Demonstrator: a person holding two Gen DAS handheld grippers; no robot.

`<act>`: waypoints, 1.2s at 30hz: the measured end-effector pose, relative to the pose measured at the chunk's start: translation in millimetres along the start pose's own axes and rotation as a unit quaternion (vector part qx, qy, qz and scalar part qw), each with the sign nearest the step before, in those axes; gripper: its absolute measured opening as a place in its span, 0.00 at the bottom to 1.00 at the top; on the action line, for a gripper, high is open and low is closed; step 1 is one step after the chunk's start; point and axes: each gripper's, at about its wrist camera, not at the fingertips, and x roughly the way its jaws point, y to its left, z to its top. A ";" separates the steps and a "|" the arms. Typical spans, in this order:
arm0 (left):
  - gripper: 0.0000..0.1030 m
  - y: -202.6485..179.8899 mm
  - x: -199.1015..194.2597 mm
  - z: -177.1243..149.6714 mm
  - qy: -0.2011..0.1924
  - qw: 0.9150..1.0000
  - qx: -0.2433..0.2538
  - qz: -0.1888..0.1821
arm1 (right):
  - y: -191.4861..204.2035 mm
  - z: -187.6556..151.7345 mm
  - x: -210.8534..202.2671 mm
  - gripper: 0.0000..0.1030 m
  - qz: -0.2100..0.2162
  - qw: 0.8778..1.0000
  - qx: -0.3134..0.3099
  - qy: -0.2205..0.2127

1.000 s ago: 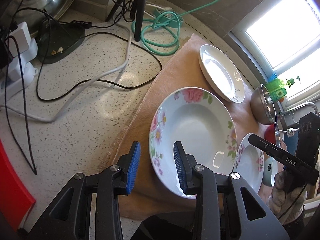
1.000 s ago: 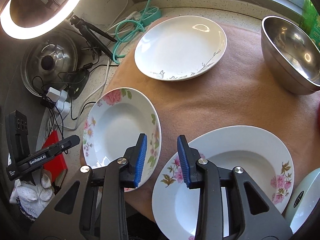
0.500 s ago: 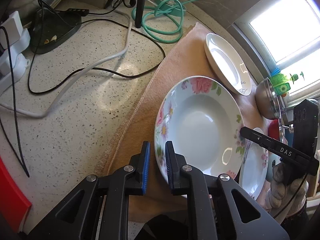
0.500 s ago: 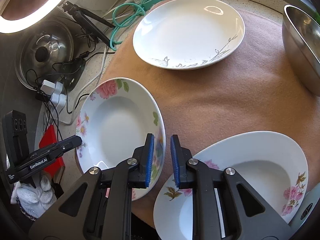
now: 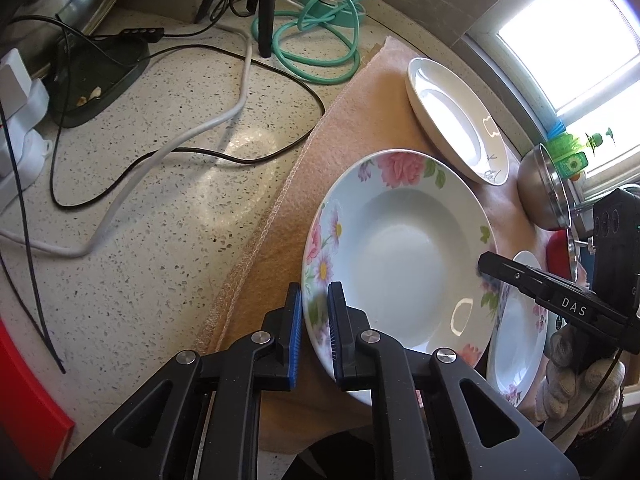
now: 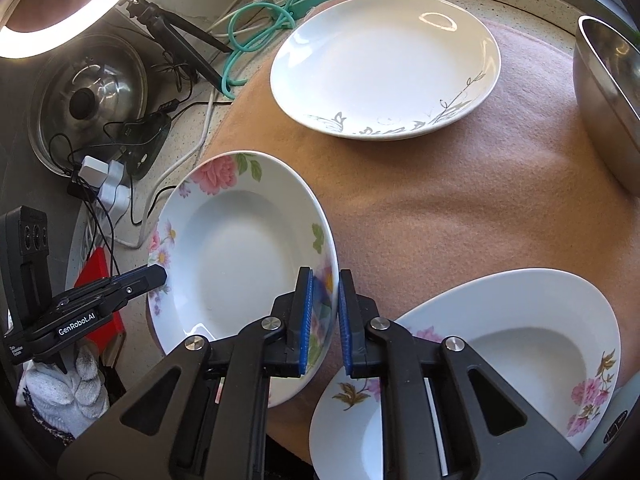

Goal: Organize plates and bowls
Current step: 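Carry the rose-pattern plate over the pink-blossom deep plate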

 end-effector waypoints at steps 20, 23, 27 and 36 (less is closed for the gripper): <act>0.11 -11.1 -23.4 5.4 -0.016 1.000 0.018 -0.004 | -2.6 -14.1 -43.0 0.12 0.013 0.999 0.020 -0.037; 0.11 -18.2 -24.5 6.4 -0.014 0.999 0.026 -0.013 | -9.4 -21.5 -52.9 0.12 0.011 0.999 0.032 -0.043; 0.11 -32.3 -22.1 5.0 -0.009 0.999 0.041 -0.022 | -20.3 -33.7 -62.8 0.12 0.005 0.997 0.051 -0.049; 0.11 -66.8 -14.1 -0.6 0.005 0.996 0.083 -0.041 | -49.6 -64.6 -84.5 0.12 -0.009 0.993 0.098 -0.064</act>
